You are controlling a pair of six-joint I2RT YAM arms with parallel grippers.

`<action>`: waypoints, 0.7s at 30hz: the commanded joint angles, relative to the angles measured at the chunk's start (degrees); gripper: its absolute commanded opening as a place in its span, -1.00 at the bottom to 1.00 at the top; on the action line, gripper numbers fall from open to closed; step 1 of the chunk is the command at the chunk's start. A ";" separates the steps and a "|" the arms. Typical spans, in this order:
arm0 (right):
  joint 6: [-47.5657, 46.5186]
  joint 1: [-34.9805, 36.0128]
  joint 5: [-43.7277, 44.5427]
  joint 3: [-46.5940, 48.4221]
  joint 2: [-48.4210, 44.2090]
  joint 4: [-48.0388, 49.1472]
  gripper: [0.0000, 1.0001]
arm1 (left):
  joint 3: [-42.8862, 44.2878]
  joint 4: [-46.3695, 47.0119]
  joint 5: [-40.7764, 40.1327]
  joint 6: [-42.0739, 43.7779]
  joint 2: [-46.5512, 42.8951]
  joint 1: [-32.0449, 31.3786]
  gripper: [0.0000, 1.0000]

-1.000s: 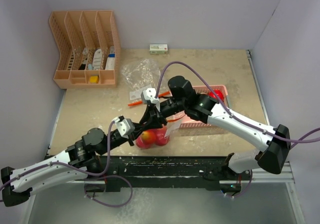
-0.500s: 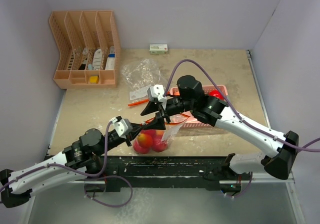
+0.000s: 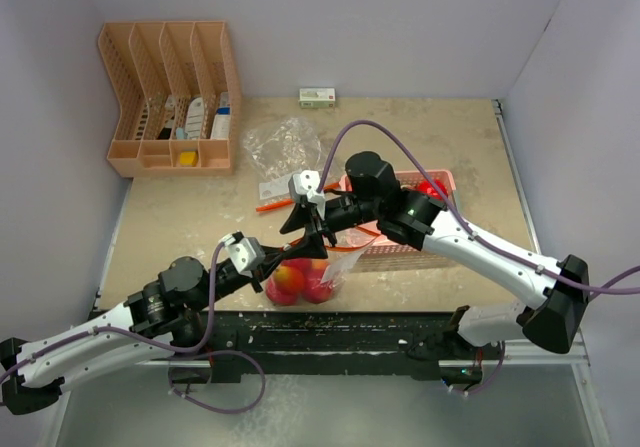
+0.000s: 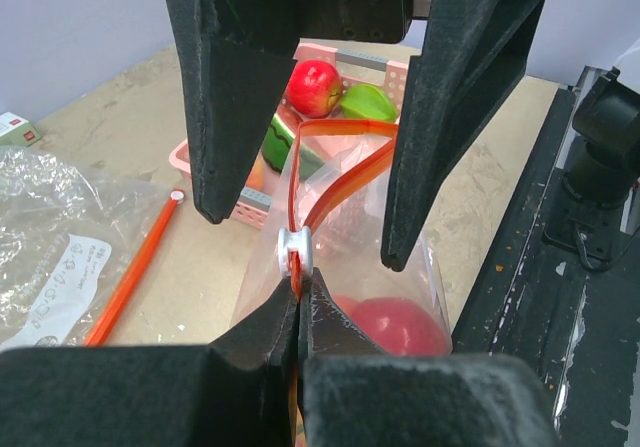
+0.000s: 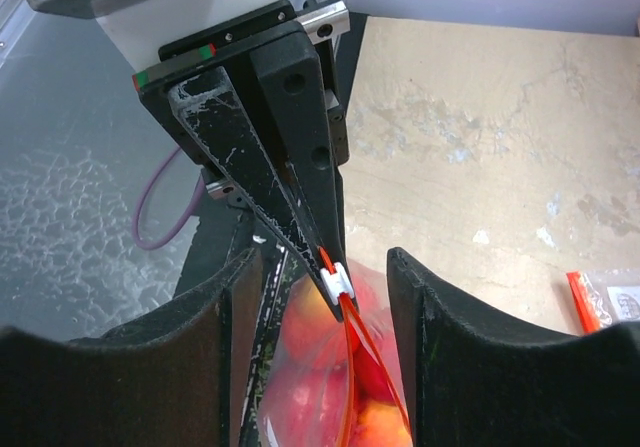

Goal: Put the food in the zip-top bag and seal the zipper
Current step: Zip the zipper food storage bag at the center of the board.

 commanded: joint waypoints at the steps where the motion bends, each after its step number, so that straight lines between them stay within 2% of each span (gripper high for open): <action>1: 0.42 -0.13 0.32 -0.18 -0.40 1.08 0.07 | 2.15 2.57 -0.15 -0.47 -0.44 0.00 -1.00; 17: -0.61 -0.13 -2.70 -0.50 1.13 -0.35 0.00 | 2.20 2.30 -0.26 -0.47 -0.60 0.00 -1.00; 21: -0.69 -0.13 -2.69 -0.45 1.11 -0.59 -0.14 | 2.22 2.22 -0.37 -0.47 -0.63 0.00 -1.00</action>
